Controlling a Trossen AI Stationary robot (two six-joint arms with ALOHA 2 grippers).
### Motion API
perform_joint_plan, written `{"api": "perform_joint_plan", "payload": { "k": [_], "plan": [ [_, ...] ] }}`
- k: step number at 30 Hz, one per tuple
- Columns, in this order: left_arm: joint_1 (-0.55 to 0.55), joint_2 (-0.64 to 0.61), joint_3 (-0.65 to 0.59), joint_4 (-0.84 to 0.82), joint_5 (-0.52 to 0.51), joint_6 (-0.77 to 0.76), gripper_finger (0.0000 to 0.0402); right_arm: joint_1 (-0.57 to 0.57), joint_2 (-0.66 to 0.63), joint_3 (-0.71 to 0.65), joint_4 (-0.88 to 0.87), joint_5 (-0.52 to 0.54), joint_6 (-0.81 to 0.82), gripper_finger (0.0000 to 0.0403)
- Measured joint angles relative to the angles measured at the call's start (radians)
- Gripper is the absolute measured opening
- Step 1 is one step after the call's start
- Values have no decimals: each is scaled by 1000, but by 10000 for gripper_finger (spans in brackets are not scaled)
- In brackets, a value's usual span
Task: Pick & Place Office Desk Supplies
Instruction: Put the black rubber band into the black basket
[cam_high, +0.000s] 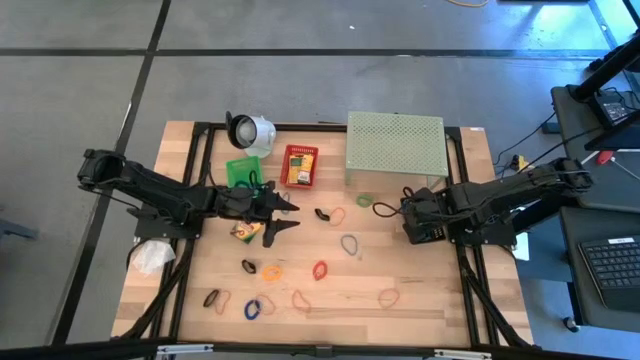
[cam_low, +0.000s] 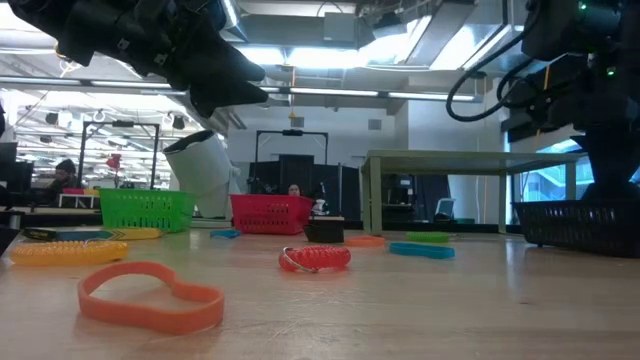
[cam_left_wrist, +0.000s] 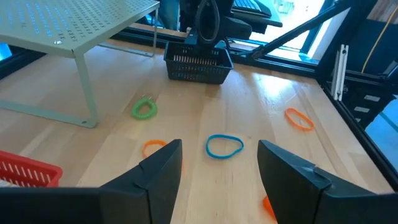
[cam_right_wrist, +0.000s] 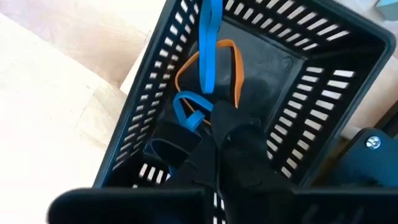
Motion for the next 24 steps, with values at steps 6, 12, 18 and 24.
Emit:
{"api": "perform_joint_plan", "payload": {
  "k": [6, 12, 18, 24],
  "plan": [
    [0, 0, 0, 0, 0, -10, 203, -11, 0, 0, 0, -2, -1, 21],
    [0, 0, 0, 0, 0, -10, 203, -18, 0, 0, 0, 10, -23, 34],
    [0, 0, 0, 0, 0, -3, 203, -18, 0, 0, 1, -13, -37, 93],
    [0, 0, 0, 0, 0, 24, 203, -18, 0, 0, 2, -21, -38, 181]
  ]
}}
